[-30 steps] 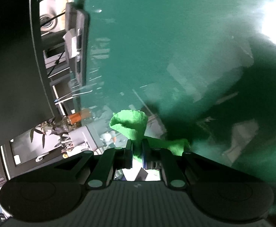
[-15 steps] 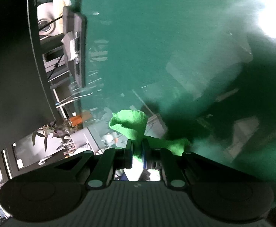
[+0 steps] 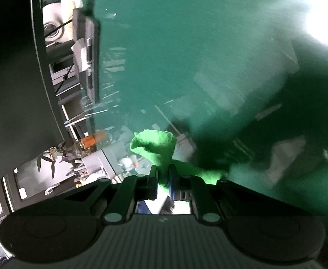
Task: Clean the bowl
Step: 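Sweep the cloth along the bowl rim with the right gripper, then rub the cloth back and forth over the bowl rim with the right gripper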
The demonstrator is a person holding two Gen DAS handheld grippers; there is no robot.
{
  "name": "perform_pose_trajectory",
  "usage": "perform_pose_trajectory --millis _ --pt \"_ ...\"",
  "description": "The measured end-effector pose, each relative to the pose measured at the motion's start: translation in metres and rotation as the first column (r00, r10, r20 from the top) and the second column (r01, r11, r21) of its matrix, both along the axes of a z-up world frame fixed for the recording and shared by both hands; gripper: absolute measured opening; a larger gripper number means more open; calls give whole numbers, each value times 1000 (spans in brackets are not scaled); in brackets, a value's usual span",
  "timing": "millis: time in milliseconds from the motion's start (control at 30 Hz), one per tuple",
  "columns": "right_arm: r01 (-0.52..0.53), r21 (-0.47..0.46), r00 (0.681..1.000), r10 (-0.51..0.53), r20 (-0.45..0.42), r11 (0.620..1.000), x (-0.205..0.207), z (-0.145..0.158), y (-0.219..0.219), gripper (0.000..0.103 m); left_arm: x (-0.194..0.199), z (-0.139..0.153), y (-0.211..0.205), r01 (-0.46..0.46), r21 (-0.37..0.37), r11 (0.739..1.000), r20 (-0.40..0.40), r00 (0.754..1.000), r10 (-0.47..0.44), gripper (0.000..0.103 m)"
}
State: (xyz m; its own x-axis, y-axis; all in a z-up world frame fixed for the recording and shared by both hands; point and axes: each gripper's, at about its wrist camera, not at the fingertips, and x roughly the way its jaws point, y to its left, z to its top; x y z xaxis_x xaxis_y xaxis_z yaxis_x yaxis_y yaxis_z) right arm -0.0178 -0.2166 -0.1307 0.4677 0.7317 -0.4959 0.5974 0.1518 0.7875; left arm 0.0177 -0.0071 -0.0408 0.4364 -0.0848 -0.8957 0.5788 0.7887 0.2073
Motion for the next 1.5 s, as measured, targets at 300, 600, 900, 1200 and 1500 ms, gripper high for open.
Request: perform_pose_trajectory --millis 300,600,900,1200,1500 --pt "-24 -14 1000 25 14 1000 4 4 -1 11 3 -2 -5 49 -5 999 -7 999 -49 36" --pt "-64 -45 997 66 47 997 51 0 27 11 3 -1 -3 30 -16 999 -6 1000 -30 32" --pt "-146 -83 984 153 94 986 84 10 48 10 -16 10 22 -94 -64 993 -45 995 92 22" --pt "-144 -76 986 150 76 987 51 8 29 10 -7 7 15 -51 -58 997 -17 999 50 28" --pt "-27 -10 1000 27 0 1000 1 -6 -2 11 -8 4 5 31 -12 999 24 999 -31 31"
